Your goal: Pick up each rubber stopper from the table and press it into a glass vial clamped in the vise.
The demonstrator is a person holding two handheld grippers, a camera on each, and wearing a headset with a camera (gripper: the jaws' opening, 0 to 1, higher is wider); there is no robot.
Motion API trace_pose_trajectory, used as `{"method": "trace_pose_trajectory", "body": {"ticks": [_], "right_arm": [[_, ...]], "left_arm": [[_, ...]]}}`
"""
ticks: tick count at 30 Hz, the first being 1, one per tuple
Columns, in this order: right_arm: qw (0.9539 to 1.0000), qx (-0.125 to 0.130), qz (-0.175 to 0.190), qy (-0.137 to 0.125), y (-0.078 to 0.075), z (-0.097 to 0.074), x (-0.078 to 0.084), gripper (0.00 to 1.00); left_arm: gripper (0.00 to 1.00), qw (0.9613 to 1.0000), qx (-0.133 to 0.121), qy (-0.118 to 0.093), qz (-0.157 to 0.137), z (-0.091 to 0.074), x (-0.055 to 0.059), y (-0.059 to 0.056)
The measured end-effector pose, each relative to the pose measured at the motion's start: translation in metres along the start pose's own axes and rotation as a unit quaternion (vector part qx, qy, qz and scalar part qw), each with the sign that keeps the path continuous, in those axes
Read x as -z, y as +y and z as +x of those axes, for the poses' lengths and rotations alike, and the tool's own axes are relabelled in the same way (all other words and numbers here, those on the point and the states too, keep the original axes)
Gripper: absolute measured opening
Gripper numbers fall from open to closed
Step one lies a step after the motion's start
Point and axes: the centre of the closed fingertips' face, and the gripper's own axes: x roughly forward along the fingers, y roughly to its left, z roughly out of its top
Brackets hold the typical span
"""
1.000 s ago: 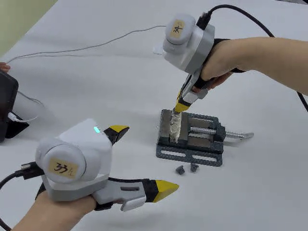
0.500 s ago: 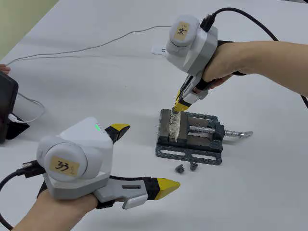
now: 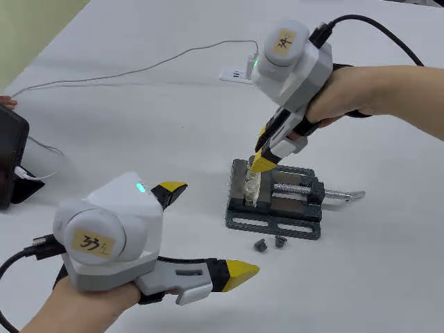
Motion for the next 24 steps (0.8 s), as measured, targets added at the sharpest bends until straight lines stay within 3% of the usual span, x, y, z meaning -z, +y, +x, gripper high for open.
{"method": "trace_pose_trajectory", "body": {"ticks": [4, 10, 15, 24], "right_arm": [[0.9999, 0.013, -0.005, -0.004, 0.003, -0.001, 0.008, 0.41], [0.9995, 0.015, 0.011, -0.026, 0.022, -0.005, 0.021, 0.47], [0.9979, 0.018, 0.039, -0.049, 0.039, -0.006, 0.032, 0.46], [0.9965, 0.03, 0.056, -0.055, 0.061, -0.006, 0.057, 0.45]], "left_arm": [[0.92, 1.0, 0.001, 0.001, 0.001, -0.001, 0.0, 0.0], [0.92, 1.0, 0.003, 0.003, 0.005, -0.003, -0.001, -0.001], [0.91, 0.9999, 0.006, 0.001, 0.009, -0.004, -0.003, -0.003], [0.91, 0.9999, 0.01, 0.004, 0.011, -0.004, -0.002, -0.007]]}}
